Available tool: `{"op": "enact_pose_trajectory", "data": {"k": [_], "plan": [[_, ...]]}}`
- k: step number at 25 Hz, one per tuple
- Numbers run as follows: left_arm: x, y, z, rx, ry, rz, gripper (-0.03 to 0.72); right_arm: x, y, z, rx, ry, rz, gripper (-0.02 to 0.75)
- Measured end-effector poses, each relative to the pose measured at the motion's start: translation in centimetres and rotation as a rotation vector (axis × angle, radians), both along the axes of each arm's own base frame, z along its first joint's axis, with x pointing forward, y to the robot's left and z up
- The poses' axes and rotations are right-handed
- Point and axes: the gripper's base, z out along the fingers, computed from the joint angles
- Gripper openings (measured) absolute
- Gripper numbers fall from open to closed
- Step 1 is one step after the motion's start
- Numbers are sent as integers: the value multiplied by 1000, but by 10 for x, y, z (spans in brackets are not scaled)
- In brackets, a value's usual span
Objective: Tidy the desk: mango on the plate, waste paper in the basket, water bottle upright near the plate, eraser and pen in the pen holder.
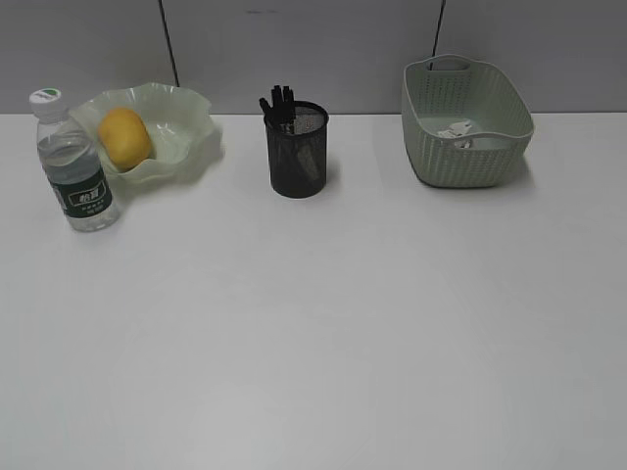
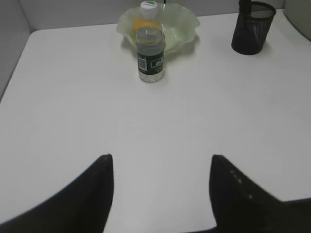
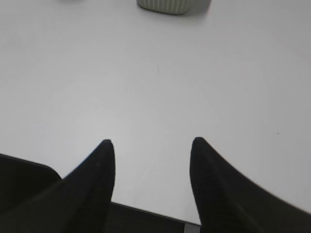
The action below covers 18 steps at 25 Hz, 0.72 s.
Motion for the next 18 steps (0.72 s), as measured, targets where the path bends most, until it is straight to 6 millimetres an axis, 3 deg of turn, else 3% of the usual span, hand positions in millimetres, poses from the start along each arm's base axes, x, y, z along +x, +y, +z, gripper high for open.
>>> {"op": "enact_pose_trajectory", "data": {"k": [7, 18], "plan": [[14, -4, -30, -7, 119, -19, 477, 0, 1, 0, 12, 5, 10, 526], [19, -7, -29, -39, 71, -37, 477, 0, 2, 0, 12, 5, 13, 544]]}}
